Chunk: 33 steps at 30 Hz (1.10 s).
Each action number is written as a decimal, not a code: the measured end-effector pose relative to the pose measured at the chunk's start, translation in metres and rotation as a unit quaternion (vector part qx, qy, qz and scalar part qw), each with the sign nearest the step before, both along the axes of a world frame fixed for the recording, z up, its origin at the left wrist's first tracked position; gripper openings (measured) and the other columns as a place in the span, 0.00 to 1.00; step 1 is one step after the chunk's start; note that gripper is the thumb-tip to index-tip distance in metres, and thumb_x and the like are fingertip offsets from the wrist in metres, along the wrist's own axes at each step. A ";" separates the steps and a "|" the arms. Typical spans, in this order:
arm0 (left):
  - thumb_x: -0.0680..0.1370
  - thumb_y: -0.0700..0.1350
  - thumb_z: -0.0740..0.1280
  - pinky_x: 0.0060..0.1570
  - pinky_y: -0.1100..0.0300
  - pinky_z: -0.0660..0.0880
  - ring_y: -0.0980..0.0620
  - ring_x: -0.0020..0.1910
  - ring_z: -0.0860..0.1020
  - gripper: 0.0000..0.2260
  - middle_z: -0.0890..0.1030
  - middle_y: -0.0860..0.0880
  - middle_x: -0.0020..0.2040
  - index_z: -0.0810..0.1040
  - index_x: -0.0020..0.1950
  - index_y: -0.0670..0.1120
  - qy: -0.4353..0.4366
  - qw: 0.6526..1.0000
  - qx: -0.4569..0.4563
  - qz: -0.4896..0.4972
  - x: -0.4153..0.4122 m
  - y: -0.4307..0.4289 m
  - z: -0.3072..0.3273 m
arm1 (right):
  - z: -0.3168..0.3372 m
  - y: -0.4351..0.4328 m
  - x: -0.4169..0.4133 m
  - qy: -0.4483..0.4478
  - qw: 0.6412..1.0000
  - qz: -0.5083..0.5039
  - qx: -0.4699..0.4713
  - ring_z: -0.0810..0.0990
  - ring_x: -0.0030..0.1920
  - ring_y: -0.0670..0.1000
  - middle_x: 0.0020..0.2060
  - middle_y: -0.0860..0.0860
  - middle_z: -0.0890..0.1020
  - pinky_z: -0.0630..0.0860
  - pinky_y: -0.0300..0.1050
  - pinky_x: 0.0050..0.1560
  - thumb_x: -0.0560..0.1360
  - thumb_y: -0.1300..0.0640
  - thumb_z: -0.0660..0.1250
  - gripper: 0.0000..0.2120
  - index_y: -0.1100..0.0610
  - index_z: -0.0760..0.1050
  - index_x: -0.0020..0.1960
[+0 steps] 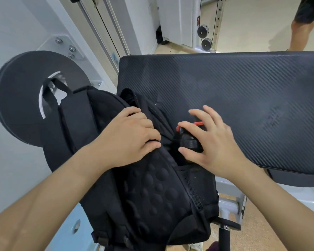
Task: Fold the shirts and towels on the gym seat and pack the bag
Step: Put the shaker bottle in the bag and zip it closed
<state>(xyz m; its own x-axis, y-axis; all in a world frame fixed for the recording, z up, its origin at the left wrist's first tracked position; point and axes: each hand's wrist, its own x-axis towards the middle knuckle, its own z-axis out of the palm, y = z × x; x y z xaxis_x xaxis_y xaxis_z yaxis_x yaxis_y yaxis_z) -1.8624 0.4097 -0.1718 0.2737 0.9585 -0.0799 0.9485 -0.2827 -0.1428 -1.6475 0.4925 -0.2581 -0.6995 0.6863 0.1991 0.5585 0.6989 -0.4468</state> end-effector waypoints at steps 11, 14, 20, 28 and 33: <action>0.78 0.51 0.60 0.49 0.51 0.71 0.49 0.42 0.75 0.15 0.79 0.53 0.39 0.77 0.33 0.50 -0.001 0.998 0.013 -0.066 0.035 -0.049 0.005 | -0.015 -0.018 -0.003 0.052 0.989 0.061 0.126 0.69 0.70 0.56 0.67 0.52 0.75 0.65 0.55 0.63 0.73 0.55 0.61 0.13 0.48 0.82 0.51; 0.77 0.50 0.65 0.32 0.57 0.70 0.50 0.28 0.71 0.15 0.73 0.52 0.27 0.74 0.30 0.50 0.056 0.996 0.014 -0.065 0.055 -0.069 -0.011 | -0.013 -0.014 0.001 0.027 0.993 0.070 0.093 0.69 0.71 0.55 0.69 0.50 0.73 0.65 0.54 0.66 0.72 0.49 0.64 0.14 0.46 0.82 0.55; 0.64 0.36 0.68 0.18 0.64 0.58 0.53 0.19 0.67 0.11 0.73 0.49 0.36 0.77 0.43 0.47 -0.016 0.983 0.023 0.181 0.099 -0.100 -0.054 | -0.015 -0.010 0.005 -0.040 0.996 0.074 0.029 0.56 0.76 0.57 0.75 0.48 0.63 0.63 0.63 0.70 0.71 0.31 0.59 0.26 0.40 0.75 0.64; 0.73 0.56 0.69 0.18 0.61 0.63 0.51 0.21 0.72 0.15 0.74 0.52 0.37 0.78 0.54 0.49 -0.050 0.949 -0.007 0.311 0.104 -0.090 -0.058 | -0.019 -0.032 0.007 0.035 0.999 0.018 -0.010 0.52 0.77 0.59 0.76 0.55 0.58 0.61 0.64 0.67 0.65 0.35 0.69 0.34 0.43 0.69 0.69; 0.69 0.42 0.67 0.30 0.57 0.72 0.48 0.42 0.77 0.11 0.77 0.49 0.45 0.80 0.50 0.49 0.021 0.984 0.016 0.176 0.088 -0.061 -0.017 | -0.025 -0.046 0.008 0.121 0.992 0.031 -0.037 0.54 0.76 0.60 0.74 0.57 0.60 0.65 0.66 0.65 0.67 0.46 0.75 0.30 0.46 0.69 0.67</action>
